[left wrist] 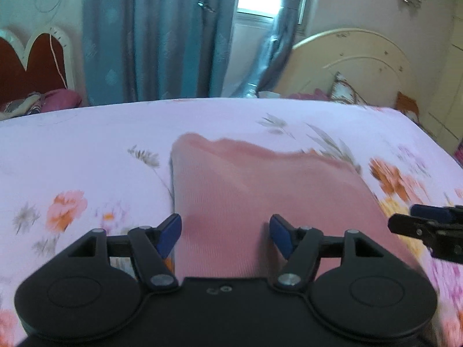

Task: Fold small clothes
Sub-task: 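Press the folded sweater flat with the right gripper and open it, then position both open grippers at the end of the folded pink sweater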

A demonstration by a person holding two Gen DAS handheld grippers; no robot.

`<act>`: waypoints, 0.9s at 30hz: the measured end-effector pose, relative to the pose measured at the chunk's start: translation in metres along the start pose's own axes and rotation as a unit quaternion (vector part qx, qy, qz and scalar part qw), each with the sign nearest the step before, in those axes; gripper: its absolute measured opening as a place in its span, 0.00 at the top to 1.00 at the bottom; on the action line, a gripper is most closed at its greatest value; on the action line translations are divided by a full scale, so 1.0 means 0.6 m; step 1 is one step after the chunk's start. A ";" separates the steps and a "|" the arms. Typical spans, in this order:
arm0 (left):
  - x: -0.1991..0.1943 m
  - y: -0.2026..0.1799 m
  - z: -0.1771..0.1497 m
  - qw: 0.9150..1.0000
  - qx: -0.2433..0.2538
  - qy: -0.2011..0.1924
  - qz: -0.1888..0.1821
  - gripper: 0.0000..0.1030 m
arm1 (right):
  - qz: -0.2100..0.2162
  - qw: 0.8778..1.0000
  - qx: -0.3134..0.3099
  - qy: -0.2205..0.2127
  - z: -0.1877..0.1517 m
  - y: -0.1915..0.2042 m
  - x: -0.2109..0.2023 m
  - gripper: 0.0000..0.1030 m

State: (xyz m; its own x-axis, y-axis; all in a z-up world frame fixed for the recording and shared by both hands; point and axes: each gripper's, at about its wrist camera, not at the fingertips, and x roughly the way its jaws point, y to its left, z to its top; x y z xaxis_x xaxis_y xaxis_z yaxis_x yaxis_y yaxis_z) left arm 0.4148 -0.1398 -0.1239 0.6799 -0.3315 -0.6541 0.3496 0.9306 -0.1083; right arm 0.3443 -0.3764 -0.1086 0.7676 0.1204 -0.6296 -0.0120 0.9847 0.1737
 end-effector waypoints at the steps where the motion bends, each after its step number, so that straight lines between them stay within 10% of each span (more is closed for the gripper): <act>1: -0.010 -0.003 -0.010 1.000 0.002 0.001 -0.001 0.36 | -0.002 1.000 -0.001 0.006 -0.011 0.001 -0.007 0.58; 11: -0.044 0.009 -0.108 0.999 -0.024 0.043 0.002 0.36 | -0.039 0.997 -0.047 0.039 -0.118 0.017 -0.060 0.66; 16: -0.043 0.008 -0.114 0.999 -0.035 0.039 0.005 0.35 | -0.035 0.997 0.038 0.052 -0.126 -0.033 -0.043 0.67; 18: -0.047 0.010 -0.117 0.998 -0.049 0.044 -0.002 0.35 | -0.038 0.998 0.037 0.037 -0.122 -0.028 -0.055 0.97; 27: -0.048 0.000 -0.112 0.998 -0.031 0.056 0.004 0.32 | -0.043 0.997 0.025 0.054 -0.122 -0.031 -0.051 0.97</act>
State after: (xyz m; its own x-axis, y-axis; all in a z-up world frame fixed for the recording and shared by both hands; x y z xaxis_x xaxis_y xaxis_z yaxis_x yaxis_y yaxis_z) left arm 0.3521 -0.1199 -0.1554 0.6048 -0.3077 -0.7346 0.3015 0.9421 -0.1464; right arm 0.2742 -0.3894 -0.1479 0.6903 0.0505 -0.7218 0.0852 0.9849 0.1504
